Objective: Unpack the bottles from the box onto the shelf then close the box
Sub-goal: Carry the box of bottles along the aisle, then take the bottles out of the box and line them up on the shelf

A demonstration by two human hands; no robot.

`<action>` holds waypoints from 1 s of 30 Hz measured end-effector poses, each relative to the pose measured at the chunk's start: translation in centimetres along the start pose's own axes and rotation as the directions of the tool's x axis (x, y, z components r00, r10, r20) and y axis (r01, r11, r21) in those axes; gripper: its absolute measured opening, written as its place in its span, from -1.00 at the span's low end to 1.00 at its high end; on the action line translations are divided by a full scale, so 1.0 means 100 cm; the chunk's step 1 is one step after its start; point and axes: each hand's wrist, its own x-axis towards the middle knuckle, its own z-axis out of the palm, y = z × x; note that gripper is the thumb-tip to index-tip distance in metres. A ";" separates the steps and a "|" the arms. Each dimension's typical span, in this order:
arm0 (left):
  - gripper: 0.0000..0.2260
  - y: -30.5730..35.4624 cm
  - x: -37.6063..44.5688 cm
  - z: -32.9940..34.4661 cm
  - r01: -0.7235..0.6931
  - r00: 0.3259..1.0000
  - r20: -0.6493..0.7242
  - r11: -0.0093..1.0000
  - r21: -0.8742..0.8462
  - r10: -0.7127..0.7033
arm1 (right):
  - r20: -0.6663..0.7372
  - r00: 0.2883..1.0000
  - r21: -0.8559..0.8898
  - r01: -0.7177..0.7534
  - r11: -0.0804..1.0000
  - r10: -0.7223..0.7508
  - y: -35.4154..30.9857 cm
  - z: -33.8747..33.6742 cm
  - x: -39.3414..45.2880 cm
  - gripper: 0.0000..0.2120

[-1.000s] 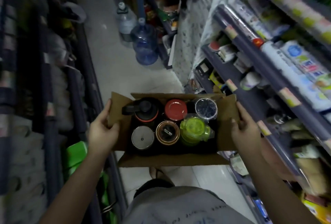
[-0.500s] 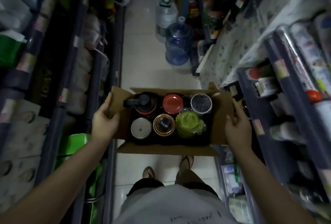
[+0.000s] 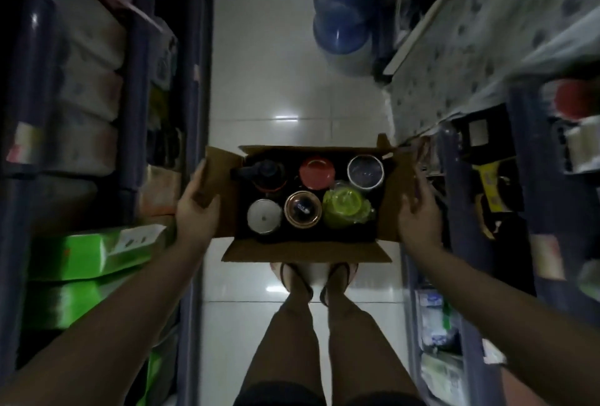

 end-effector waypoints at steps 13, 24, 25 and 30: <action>-0.39 -0.215 0.121 0.124 0.154 0.986 0.073 0.988 -0.029 -0.151 | 0.055 0.997 -0.023 -0.054 0.998 0.056 0.205 0.160 0.117 -0.46; -0.32 -0.316 0.174 0.184 0.130 0.986 0.102 0.991 0.030 -0.132 | 0.064 0.997 -0.067 -0.044 0.997 0.049 0.287 0.213 0.171 -0.49; -0.33 -0.323 0.175 0.187 0.142 0.984 0.107 0.990 0.027 -0.144 | 0.090 0.995 -0.082 -0.045 0.996 0.052 0.292 0.215 0.171 -0.48; -0.38 -0.345 0.171 0.192 0.191 0.978 0.081 0.981 -0.013 -0.190 | 0.186 0.982 -0.101 -0.005 0.995 0.024 0.309 0.220 0.172 -0.46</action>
